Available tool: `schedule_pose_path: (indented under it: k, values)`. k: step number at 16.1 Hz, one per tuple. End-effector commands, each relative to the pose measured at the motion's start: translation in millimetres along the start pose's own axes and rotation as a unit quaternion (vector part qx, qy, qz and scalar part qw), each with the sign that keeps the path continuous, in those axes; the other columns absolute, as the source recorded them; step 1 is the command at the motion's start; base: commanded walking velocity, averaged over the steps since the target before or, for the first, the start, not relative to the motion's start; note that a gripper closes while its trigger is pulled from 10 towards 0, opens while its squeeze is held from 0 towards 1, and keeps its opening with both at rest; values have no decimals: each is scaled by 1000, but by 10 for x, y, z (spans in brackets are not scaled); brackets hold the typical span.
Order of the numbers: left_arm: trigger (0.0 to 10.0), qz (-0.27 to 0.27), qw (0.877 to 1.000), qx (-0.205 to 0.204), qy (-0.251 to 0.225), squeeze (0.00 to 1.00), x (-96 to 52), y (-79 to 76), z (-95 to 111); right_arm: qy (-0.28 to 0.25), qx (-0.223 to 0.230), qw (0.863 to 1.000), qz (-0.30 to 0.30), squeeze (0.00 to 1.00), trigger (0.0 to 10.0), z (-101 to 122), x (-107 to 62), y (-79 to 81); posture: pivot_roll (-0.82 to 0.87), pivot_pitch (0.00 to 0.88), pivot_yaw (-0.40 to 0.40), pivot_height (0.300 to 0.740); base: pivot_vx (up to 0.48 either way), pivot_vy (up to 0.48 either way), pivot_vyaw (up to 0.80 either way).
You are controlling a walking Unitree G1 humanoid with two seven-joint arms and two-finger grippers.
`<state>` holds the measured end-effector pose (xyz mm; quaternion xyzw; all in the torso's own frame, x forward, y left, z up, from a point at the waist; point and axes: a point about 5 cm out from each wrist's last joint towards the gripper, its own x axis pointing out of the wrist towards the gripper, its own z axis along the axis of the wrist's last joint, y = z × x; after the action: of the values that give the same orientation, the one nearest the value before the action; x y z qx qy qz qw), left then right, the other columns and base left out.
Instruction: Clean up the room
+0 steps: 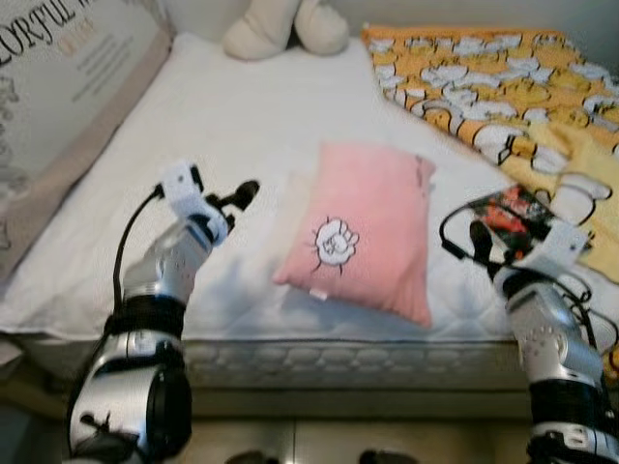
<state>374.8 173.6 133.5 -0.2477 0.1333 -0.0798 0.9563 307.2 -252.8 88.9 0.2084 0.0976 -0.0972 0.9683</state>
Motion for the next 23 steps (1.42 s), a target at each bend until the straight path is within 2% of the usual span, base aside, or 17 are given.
schedule_pose_path:
  k: [1,3,4,5,7,10,12,17,18,19,20,21,23]
  values:
    - [10000,-17,1000,2,12,0,39,-49,26,1,10,1000,12,0,10000,31,27,24,-59,97,64,740,0,0,0]
    - [10000,-37,999,5,21,0,94,-117,7,15,12,1000,11,0,10000,-8,81,16,-55,119,69,740,0,0,0]
    - [10000,-45,999,19,23,0,116,-165,-17,18,15,1000,16,0,10000,-14,102,41,-62,128,85,740,0,0,0]
    - [10000,-71,997,20,34,0,155,-273,-85,20,30,999,30,0,10000,-13,145,115,-67,136,89,740,0,0,0]
    - [10000,-84,994,5,65,0,184,-355,-243,36,75,996,44,0,10000,-97,183,244,-86,153,96,740,0,0,0]
    - [10000,-101,991,-4,89,0,203,-439,-367,52,84,994,52,0,10000,-222,216,349,-102,160,102,740,0,0,0]
    - [10000,-130,985,-12,109,0,216,-587,-494,65,98,990,80,0,10000,-297,245,582,-106,161,93,740,0,0,0]
    - [10000,-170,975,-25,139,0,200,-731,-688,97,153,977,113,0,10000,-466,236,868,-97,165,87,740,0,0,0]
    - [10000,-210,966,-27,148,0,185,-819,-721,106,152,974,131,0,10000,-483,238,954,-95,166,85,740,0,0,0]
    - [3961,-217,965,-25,142,0,185,-838,-722,107,149,974,134,0,9255,-484,241,974,-95,163,84,740,0,0,0]
    - [0,-221,964,-22,146,0,180,-845,-752,109,150,973,141,0,0,-488,243,991,-96,162,83,740,0,0,0]
    - [0,-216,965,-29,147,0,175,-838,-803,119,149,971,145,0,0,-514,239,1004,-95,161,83,740,0,0,0]
    - [0,-212,962,-83,149,0,147,-818,-908,129,156,967,153,0,0,-552,219,1010,-96,166,80,740,0,0,0]
